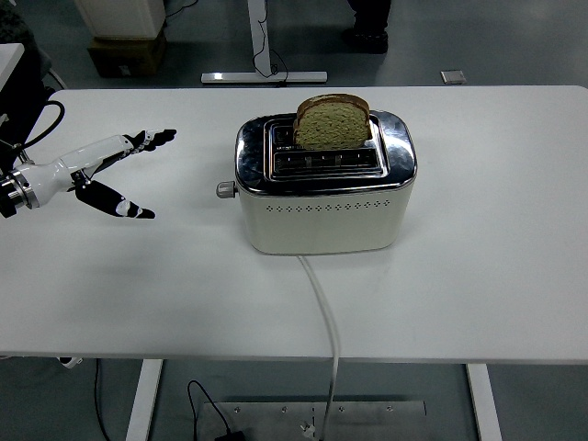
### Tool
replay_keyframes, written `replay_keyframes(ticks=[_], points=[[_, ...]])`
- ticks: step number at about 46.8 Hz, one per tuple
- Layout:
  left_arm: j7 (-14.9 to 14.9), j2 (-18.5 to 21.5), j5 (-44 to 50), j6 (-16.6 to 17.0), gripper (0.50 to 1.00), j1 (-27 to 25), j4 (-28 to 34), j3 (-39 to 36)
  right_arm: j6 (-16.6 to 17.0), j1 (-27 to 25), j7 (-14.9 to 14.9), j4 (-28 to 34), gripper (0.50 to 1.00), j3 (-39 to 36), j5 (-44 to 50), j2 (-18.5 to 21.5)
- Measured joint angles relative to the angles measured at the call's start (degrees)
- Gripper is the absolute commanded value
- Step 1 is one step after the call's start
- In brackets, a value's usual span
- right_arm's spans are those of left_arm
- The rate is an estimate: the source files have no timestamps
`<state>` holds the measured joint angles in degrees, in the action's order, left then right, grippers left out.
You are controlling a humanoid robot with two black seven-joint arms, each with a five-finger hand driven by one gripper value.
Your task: Press down toaster
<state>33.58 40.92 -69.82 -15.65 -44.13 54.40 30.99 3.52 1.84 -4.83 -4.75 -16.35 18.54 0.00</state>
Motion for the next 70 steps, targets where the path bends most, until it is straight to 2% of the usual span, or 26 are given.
replay_keyframes(ticks=[7,30,50,70], points=[[1.37,0.12,-1.43,0.20,1.000,0.01,0.02,-1.60,0.00,0.01,0.00,0.00,0.998,0.00,0.00,0.00],[1.44,0.08,-9.93,0.93,1.000,0.88,4.46,-2.44,0.00,0.00,0.00,-0.01,0.998,0.00,0.00,0.00],[1.43,0.07,-10.25,1.06,1.000,0.30,7.41,-2.48,0.00,0.00,0.00,-0.03,0.998,0.00,0.00,0.00],[1.42,-0.20,-12.57,1.06,1.000,0.69,7.47,-2.52,0.00,0.02,0.00,0.00,0.998,0.00,0.00,0.00]])
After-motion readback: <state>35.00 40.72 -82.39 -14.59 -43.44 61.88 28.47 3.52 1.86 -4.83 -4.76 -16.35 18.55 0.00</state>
